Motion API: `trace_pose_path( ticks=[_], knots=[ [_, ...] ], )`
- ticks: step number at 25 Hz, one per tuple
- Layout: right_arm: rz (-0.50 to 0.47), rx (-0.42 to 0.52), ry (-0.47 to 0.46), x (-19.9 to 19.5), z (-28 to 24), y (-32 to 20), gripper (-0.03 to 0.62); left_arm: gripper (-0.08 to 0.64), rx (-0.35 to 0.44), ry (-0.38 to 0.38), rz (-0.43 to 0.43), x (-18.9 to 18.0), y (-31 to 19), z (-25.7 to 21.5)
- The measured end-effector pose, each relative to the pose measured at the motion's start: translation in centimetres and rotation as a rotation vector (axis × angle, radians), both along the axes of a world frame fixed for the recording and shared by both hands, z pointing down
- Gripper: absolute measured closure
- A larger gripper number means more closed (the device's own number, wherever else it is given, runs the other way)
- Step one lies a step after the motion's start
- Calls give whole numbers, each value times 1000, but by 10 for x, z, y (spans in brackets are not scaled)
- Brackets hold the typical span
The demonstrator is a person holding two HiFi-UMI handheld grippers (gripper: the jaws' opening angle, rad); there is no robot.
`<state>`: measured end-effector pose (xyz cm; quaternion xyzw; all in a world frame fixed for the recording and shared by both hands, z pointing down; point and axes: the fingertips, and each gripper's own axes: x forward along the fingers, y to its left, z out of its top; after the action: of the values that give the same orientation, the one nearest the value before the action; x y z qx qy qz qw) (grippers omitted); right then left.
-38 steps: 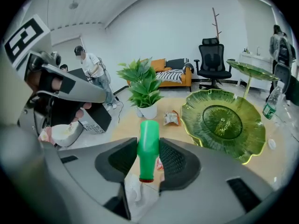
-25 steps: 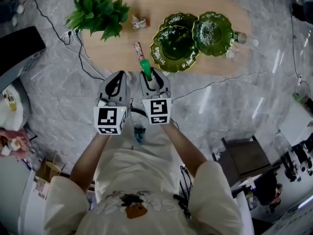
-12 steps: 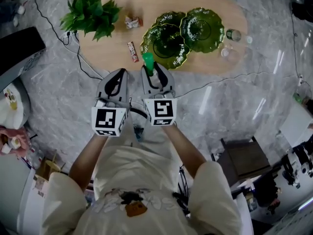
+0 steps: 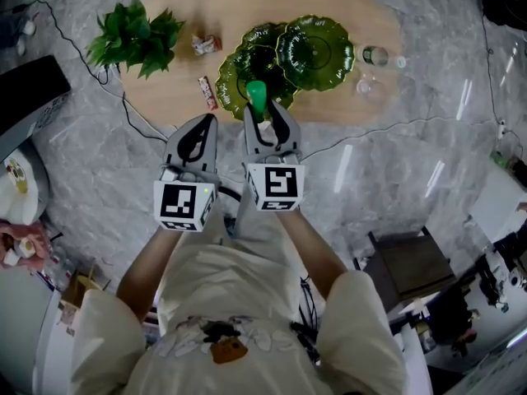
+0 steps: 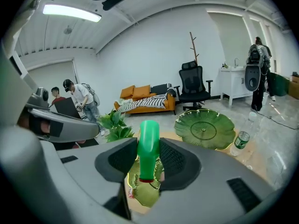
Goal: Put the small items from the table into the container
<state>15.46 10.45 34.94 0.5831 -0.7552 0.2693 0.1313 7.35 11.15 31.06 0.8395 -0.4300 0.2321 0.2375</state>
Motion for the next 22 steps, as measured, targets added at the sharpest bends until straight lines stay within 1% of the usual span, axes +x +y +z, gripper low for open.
trace_pose_path(
  ticks=[7, 14, 18, 22],
  knots=[
    [42, 33, 37, 32, -14, -13, 440, 552, -12, 12, -10, 25, -8, -5],
    [81, 40, 32, 61, -19, -27, 440, 552, -3, 38, 13, 54, -19, -7],
    [67, 32, 59, 77, -11, -31, 440, 552, -4, 44, 4, 64, -26, -5],
    [75, 31, 82, 93, -9, -41, 440, 552, -8, 48, 15, 77, -30, -2]
  ],
)
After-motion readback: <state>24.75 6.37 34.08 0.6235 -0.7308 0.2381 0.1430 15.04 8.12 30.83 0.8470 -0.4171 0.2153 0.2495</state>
